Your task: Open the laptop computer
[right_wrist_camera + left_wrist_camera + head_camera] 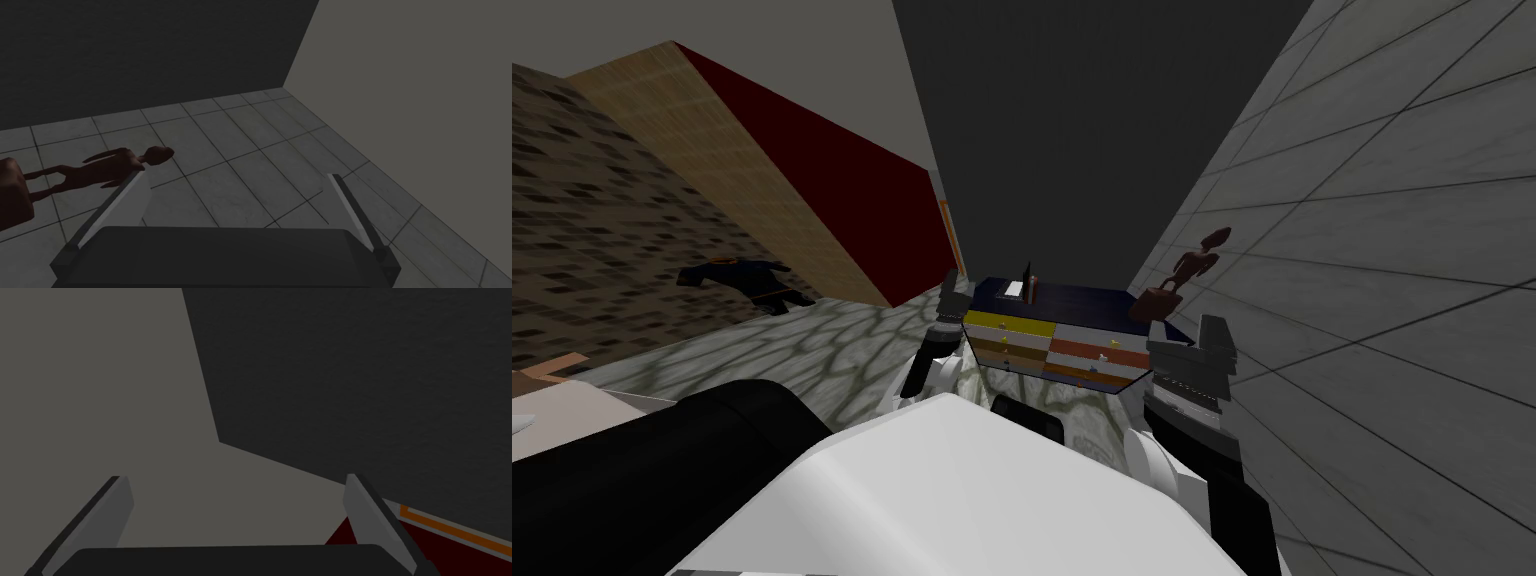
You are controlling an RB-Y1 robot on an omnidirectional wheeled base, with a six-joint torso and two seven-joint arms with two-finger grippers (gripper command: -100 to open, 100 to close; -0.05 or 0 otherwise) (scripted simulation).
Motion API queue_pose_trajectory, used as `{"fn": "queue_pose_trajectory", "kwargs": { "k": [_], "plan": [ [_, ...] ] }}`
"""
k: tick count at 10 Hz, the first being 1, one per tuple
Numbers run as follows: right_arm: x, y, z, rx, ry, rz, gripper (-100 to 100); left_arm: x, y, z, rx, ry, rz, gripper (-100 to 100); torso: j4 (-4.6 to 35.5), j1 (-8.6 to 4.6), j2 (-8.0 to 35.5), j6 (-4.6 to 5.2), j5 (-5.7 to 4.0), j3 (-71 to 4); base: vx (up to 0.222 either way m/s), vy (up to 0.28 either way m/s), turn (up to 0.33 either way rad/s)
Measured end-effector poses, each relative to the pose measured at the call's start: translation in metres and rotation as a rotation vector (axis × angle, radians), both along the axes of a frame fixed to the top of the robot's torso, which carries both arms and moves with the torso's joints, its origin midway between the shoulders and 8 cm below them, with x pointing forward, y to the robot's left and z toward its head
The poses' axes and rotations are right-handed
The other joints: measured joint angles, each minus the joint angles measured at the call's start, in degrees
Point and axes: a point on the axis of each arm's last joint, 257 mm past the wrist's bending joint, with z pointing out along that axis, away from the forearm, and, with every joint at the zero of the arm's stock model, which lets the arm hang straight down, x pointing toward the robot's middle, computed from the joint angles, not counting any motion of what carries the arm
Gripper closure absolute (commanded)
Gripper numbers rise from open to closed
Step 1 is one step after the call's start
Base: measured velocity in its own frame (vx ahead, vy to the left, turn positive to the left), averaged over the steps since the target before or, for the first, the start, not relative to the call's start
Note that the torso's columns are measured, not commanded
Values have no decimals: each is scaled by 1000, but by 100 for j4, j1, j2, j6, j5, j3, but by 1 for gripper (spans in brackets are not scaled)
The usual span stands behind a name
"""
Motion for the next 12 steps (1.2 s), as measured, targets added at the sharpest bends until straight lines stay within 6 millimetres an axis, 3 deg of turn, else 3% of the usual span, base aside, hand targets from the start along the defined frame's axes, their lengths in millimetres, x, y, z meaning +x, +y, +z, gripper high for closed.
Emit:
{"fn": "queue_pose_trajectory", "kwargs": {
  "k": [2,9,10,12],
  "plan": [
    [0,0,0,0,0,0,0,0,0,0,0,0,0,0,600,0,597,0,0,-1200,0,0,0],
    [0,0,0,0,0,0,0,0,0,0,0,0,0,0,3537,0,3539,0,0,-7073,0,0,0],
    [0,0,0,0,0,0,0,0,0,0,0,0,0,-100,3960,0,3962,0,0,-7919,16,-9,-49],
    [0,0,0,0,0,0,0,5,-2,-4,31,27,-10,-100,4204,-2,4203,0,-1,-8429,22,-14,-56]
  ]
}}
